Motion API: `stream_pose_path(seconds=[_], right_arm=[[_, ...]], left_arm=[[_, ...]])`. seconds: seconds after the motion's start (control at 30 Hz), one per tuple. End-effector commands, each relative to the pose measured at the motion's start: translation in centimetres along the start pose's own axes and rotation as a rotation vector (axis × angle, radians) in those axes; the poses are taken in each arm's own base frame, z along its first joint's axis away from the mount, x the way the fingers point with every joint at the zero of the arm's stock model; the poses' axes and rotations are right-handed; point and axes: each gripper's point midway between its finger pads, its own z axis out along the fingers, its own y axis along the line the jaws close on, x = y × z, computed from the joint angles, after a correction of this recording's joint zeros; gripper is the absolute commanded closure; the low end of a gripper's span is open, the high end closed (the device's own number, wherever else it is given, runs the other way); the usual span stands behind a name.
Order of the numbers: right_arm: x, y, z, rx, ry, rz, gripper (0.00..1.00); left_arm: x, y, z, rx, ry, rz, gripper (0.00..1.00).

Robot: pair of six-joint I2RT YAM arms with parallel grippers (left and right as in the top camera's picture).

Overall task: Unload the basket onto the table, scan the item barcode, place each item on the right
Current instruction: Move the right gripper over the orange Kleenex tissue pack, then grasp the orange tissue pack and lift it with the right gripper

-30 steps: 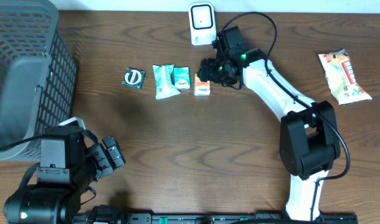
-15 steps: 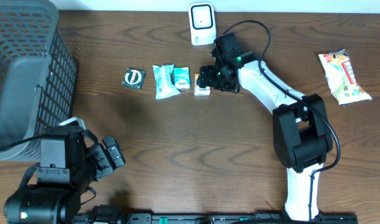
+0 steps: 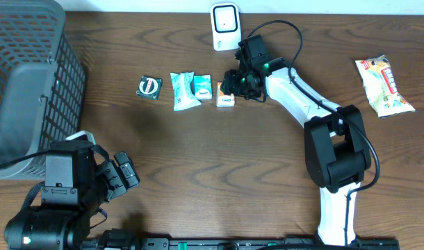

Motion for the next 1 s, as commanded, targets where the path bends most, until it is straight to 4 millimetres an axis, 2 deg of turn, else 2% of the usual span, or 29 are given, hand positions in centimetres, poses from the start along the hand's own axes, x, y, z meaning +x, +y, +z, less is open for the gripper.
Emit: stream_pose_path(seconds=[0.0,0.27,0.37,0.43,0.53,0.63,0.77,0.97], right_arm=[[1.0,0.0,1.9,-0.017,0.041,0.025,0.47],[2.8,-1.9,5.1,0.017,0.106,0.049,0.55],[3.5,-2.6,6.1,0.021,0.131,0.06,0.62],[3.8,-2.5,6.2,0.009,0.147,0.066,0.75],[3.9,-2.3,6.0,-0.017,0.166,0.076,0.85],[3.9,-1.8,5.2,-0.105,0.205,0.105,0.99],[3.2,-0.8,3.3,-0.254,0.233,0.097,0.99],[2.1,1.6,-1.4,-0.614,0.266,0.017,0.99]], left_arm=[[0.0,0.1,0.0,-0.005,0.0,-0.004,0.02],[0.0,0.1,0.0,-0.005,0.0,-0.004,0.02],[0.0,0.1,0.0,-0.005,0.0,-0.004,0.02],[0.0,0.1,0.0,-0.005,0.0,-0.004,0.02],[0.0,0.1,0.0,-0.005,0.0,-0.004,0.02],[0.0,0.1,0.0,-0.005,0.0,-0.004,0.02],[0.0,0.1,0.0,-0.005,0.0,-0.004,0.02],[0.0,0.1,0.0,-0.005,0.0,-0.004,0.02]])
